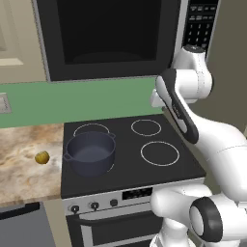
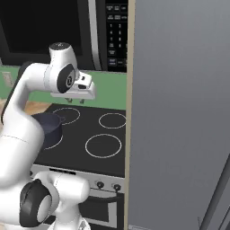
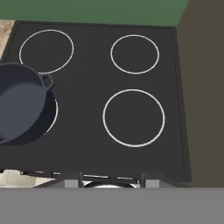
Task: Turn on the burner for the pot on the stove. Wait thirty seconds for the pot to heat up. Then add the squash to the pot.
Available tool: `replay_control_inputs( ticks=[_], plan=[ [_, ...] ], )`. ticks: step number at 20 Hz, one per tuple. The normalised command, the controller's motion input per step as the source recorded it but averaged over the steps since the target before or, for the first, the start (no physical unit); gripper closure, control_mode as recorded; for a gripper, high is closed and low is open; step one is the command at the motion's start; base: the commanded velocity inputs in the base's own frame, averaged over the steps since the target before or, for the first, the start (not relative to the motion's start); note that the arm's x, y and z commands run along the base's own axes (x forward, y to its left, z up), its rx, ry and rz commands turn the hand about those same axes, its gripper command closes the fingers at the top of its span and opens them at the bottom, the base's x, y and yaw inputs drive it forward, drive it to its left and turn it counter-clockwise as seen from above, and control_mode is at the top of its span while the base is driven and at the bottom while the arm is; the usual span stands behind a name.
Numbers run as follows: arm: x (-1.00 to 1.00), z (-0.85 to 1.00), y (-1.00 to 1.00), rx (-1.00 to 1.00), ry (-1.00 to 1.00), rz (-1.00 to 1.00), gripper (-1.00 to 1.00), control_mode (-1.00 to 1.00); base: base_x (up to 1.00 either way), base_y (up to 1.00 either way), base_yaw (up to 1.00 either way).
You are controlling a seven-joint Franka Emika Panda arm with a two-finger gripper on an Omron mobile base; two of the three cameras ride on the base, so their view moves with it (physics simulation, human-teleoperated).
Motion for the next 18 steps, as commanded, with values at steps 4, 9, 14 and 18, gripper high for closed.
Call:
replay_control_inputs(
  ticks=[4, 9, 14, 18],
  plan=[
    [-0.20, 0.00, 0.02, 0.00, -0.07, 0.00, -1.00, -1.00, 0.00, 0.00, 0.00],
    [-0.67, 0.00, 0.22, 0.02, -0.12, 0.00, -1.00, -1.00, 0.00, 0.00, 0.00],
    [-0.70, -0.07, 0.42, 0.05, -0.06, 0.00, -1.00, -1.00, 0.00, 0.00, 0.00],
    [-0.66, -0.25, 0.49, 0.08, 0.00, 0.00, -1.00, -1.00, 0.00, 0.00, 0.00]
  ],
)
